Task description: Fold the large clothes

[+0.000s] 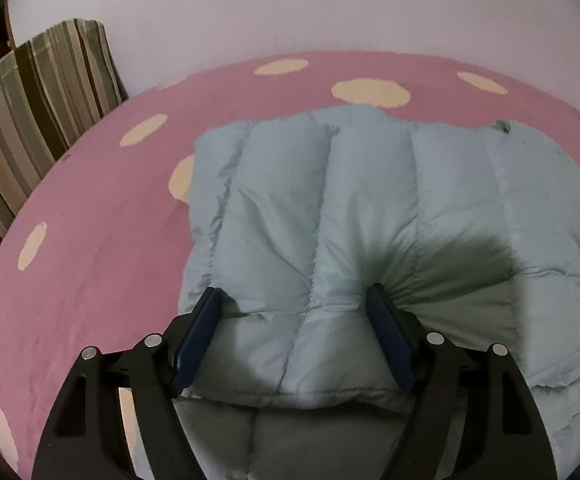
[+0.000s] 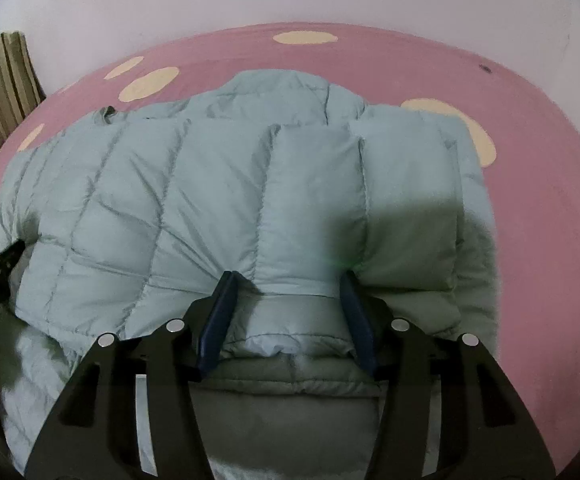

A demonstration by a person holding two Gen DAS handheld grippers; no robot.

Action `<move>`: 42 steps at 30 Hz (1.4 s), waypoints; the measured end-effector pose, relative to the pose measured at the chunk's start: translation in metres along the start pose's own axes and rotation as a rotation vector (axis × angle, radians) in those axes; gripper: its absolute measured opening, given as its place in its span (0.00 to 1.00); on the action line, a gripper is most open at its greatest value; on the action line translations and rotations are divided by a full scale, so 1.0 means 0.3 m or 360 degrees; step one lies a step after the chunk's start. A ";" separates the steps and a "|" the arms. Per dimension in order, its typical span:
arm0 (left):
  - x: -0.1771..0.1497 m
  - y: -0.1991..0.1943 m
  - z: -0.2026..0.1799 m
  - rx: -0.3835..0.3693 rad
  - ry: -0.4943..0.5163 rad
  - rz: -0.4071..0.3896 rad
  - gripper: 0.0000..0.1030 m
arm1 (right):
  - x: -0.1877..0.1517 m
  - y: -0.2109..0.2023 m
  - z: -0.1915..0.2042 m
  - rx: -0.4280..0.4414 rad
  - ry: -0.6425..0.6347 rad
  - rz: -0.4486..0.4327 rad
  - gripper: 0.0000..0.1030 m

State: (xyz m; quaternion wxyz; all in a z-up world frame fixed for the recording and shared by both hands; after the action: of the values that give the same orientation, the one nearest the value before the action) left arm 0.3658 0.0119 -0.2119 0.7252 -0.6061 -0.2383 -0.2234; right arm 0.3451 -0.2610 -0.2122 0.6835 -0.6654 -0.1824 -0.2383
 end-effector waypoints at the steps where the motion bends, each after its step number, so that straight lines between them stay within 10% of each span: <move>1: 0.003 -0.005 -0.001 0.0005 0.0005 -0.0004 0.73 | 0.005 -0.006 0.003 -0.0007 -0.0005 0.0000 0.51; 13: 0.139 0.116 -0.053 -0.0006 -0.0030 -0.0095 0.72 | 0.203 0.015 0.061 -0.0025 -0.0043 -0.0098 0.52; 16: 0.115 0.269 -0.088 0.0022 0.0060 0.0043 0.73 | 0.177 0.121 0.067 -0.0030 -0.0073 0.0027 0.54; 24: 0.066 0.197 -0.005 0.0117 0.0053 -0.0121 0.72 | 0.124 -0.035 -0.014 -0.0107 -0.0057 -0.0071 0.57; 29: -0.025 0.365 0.046 -0.0017 -0.0023 0.0084 0.73 | 0.043 0.040 -0.053 -0.0109 -0.0057 -0.0004 0.57; 35: -0.050 0.218 0.099 -0.0008 0.0027 -0.0031 0.72 | 0.016 -0.168 -0.087 -0.0064 -0.0043 -0.0110 0.58; 42: -0.336 0.000 0.259 -0.0130 -0.0024 0.0023 0.73 | -0.278 -0.430 -0.230 -0.0094 -0.0034 -0.0069 0.67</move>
State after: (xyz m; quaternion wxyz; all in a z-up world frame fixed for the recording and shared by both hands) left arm 0.2807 0.0919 -0.2624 0.6996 -0.6386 -0.2300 -0.2233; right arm 0.1987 -0.3230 -0.1567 0.6562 -0.6838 -0.1968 -0.2511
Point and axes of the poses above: each gripper's, at about its wrist camera, not at the fingertips, and y roughly the way its jaws point, z to its left, x to its top, the point moved 4 cm from there along y, roughly the way its jaws point
